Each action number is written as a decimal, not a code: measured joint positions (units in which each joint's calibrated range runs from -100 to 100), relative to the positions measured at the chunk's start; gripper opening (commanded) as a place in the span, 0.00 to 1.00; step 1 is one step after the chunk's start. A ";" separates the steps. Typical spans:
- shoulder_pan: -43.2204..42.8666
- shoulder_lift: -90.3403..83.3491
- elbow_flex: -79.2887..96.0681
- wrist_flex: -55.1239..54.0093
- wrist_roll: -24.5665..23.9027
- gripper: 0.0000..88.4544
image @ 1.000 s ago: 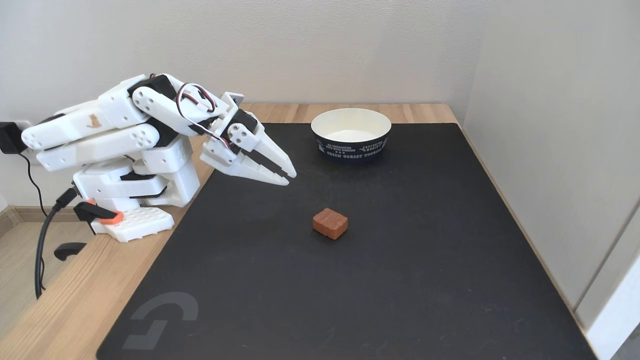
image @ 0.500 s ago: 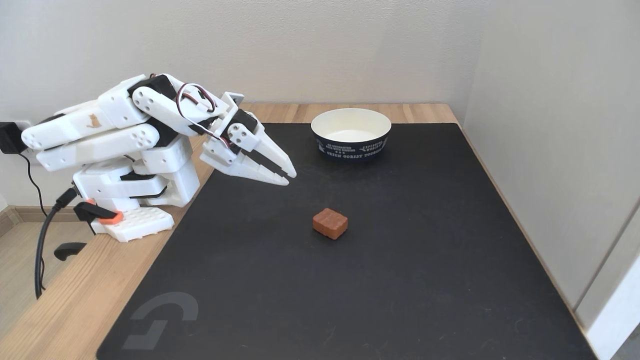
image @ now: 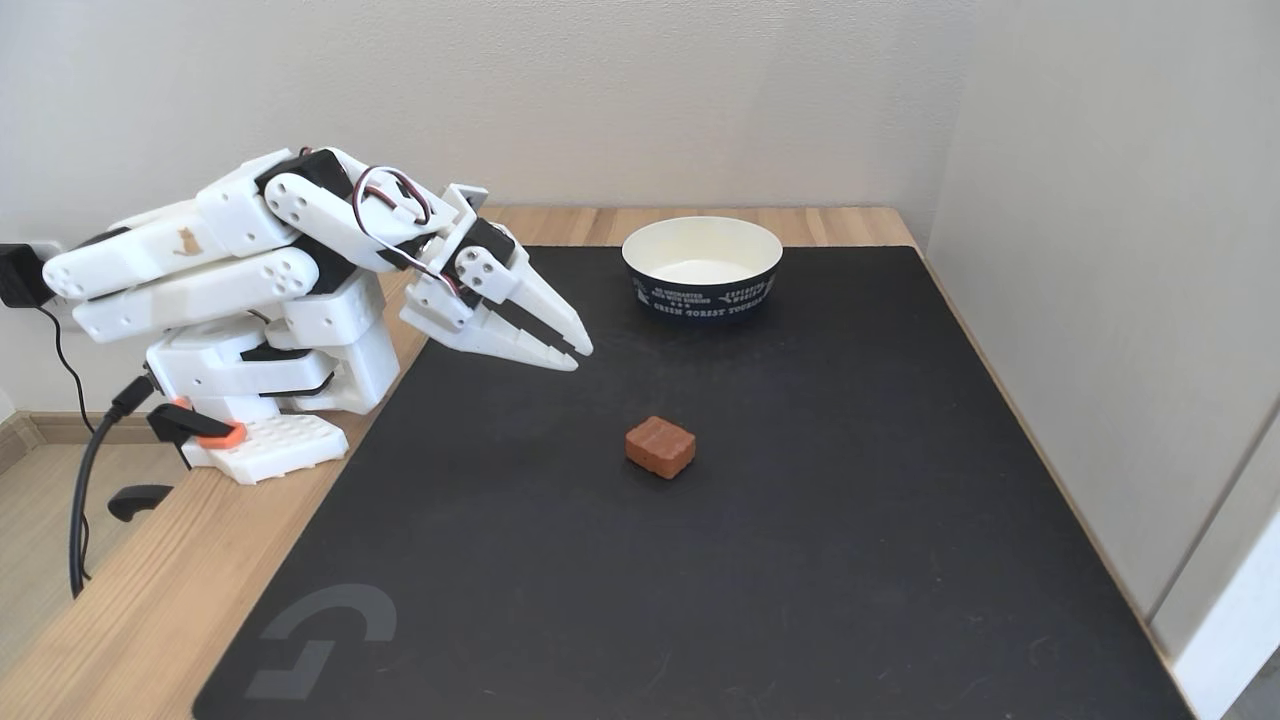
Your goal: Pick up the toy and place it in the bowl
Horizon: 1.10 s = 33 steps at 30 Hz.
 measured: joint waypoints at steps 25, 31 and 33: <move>0.17 0.42 -2.74 0.00 0.05 0.36; 0.08 10.24 -20.50 6.92 0.57 0.36; 0.00 20.65 -29.48 7.94 2.01 0.36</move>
